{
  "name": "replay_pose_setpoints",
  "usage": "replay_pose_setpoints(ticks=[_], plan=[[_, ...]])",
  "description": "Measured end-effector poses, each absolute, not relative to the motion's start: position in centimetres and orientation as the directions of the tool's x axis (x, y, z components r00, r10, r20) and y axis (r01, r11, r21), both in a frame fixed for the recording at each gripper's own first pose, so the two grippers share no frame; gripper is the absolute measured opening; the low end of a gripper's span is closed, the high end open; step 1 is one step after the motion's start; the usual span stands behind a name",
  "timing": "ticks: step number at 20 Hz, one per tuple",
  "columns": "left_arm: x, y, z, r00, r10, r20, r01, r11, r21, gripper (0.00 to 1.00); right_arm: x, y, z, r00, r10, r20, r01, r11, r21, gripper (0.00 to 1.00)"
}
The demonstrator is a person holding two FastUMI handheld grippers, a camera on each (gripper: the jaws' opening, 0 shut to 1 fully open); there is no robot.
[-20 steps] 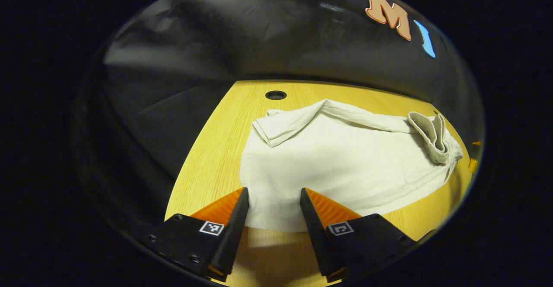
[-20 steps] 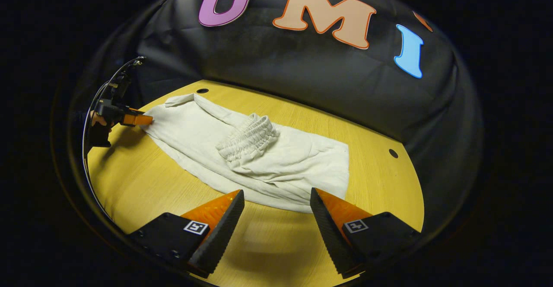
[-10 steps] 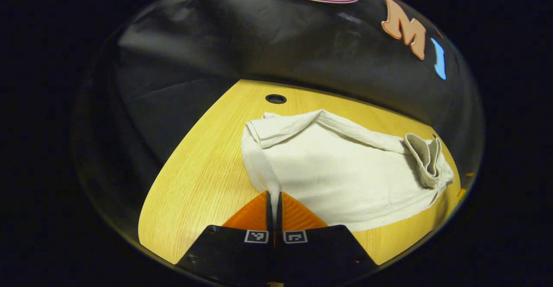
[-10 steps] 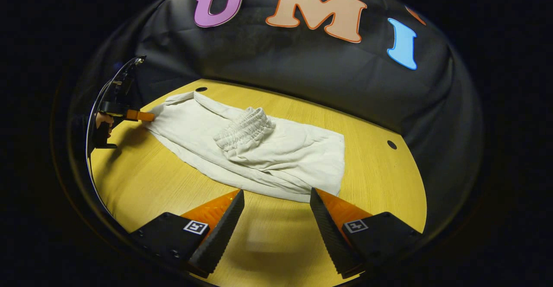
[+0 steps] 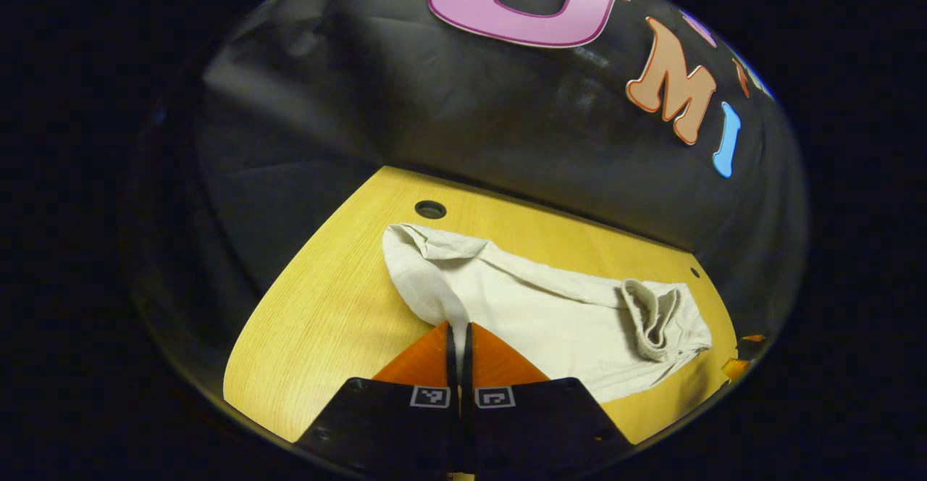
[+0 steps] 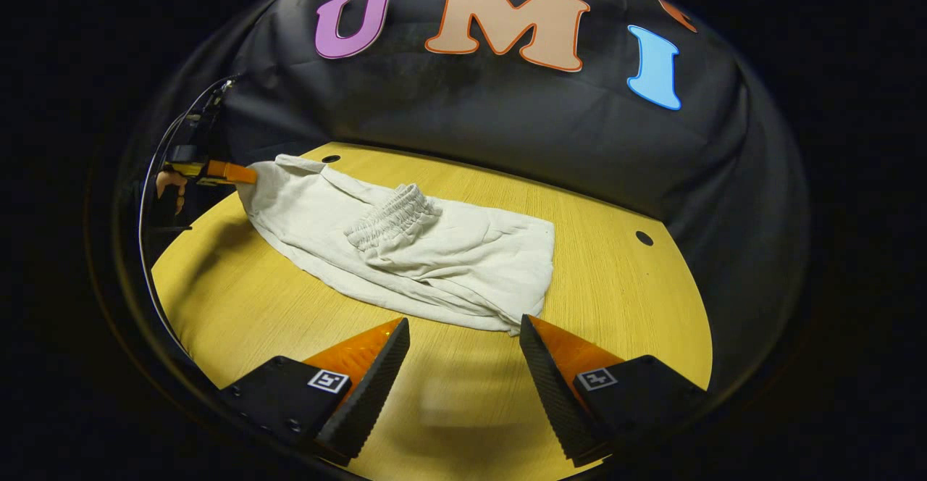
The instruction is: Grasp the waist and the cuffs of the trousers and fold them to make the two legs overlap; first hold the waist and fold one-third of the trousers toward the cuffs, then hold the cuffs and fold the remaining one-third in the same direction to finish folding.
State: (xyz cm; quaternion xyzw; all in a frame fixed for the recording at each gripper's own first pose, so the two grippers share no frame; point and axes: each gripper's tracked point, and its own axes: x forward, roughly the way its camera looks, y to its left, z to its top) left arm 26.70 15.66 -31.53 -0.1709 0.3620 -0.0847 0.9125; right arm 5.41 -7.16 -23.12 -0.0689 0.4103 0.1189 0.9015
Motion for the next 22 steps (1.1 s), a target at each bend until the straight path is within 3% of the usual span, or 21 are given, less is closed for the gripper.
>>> replay_pose_setpoints(ticks=[11, 22], plan=[[29.3, 7.0, -23.5, 0.773, -0.369, -0.516, 0.113, 0.881, -0.459, 0.0, 4.4, -11.8, -21.9, 0.661, 0.159, -0.733, -0.216, 0.976, 0.016, 0.99], [30.4, -5.1, -18.0, 0.748, -0.491, -0.446, 0.266, 0.838, -0.477, 0.0, 3.5, -18.0, -21.2, 0.677, 0.136, -0.723, -0.146, 0.988, 0.05, 0.98]])
